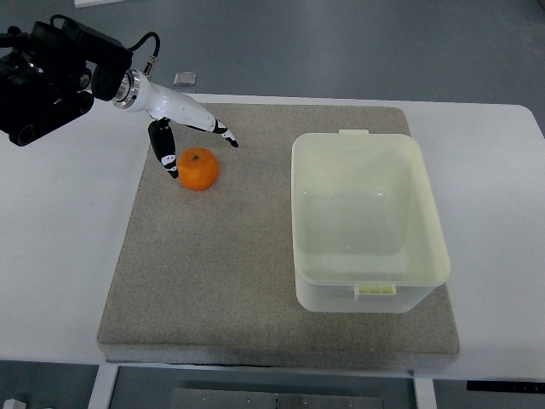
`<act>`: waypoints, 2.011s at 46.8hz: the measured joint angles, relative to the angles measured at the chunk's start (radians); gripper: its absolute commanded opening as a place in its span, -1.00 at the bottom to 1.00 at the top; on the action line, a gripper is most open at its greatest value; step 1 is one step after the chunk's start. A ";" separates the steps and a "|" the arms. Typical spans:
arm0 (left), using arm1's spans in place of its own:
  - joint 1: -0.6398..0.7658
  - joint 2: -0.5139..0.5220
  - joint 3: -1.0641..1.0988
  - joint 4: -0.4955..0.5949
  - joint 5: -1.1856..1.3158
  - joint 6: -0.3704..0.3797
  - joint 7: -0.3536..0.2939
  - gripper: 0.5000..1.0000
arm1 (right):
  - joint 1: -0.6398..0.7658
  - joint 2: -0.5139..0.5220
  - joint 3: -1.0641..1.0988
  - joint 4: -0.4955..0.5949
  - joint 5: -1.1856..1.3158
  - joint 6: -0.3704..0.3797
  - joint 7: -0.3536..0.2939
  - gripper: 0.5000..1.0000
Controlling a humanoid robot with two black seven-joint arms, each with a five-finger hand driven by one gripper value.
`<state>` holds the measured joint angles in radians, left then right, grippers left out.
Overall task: Put orange in box with left hand
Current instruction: 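Close the left hand's fingers around the orange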
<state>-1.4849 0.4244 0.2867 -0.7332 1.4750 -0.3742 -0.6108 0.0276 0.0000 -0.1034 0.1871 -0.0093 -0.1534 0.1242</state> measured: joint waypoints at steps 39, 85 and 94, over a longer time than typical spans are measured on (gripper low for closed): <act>0.052 0.005 -0.002 0.030 0.003 0.007 0.000 0.96 | 0.000 0.000 0.000 0.000 0.000 0.000 0.000 0.73; 0.102 -0.006 0.000 0.043 0.007 0.069 0.000 0.31 | 0.000 0.000 0.000 0.000 0.000 0.000 0.000 0.73; 0.104 -0.006 0.001 0.047 0.008 0.068 0.000 -0.30 | 0.000 0.000 0.000 0.000 0.000 0.000 0.000 0.73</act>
<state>-1.3807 0.4183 0.2881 -0.6862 1.4831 -0.3064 -0.6109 0.0276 0.0000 -0.1031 0.1872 -0.0092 -0.1534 0.1242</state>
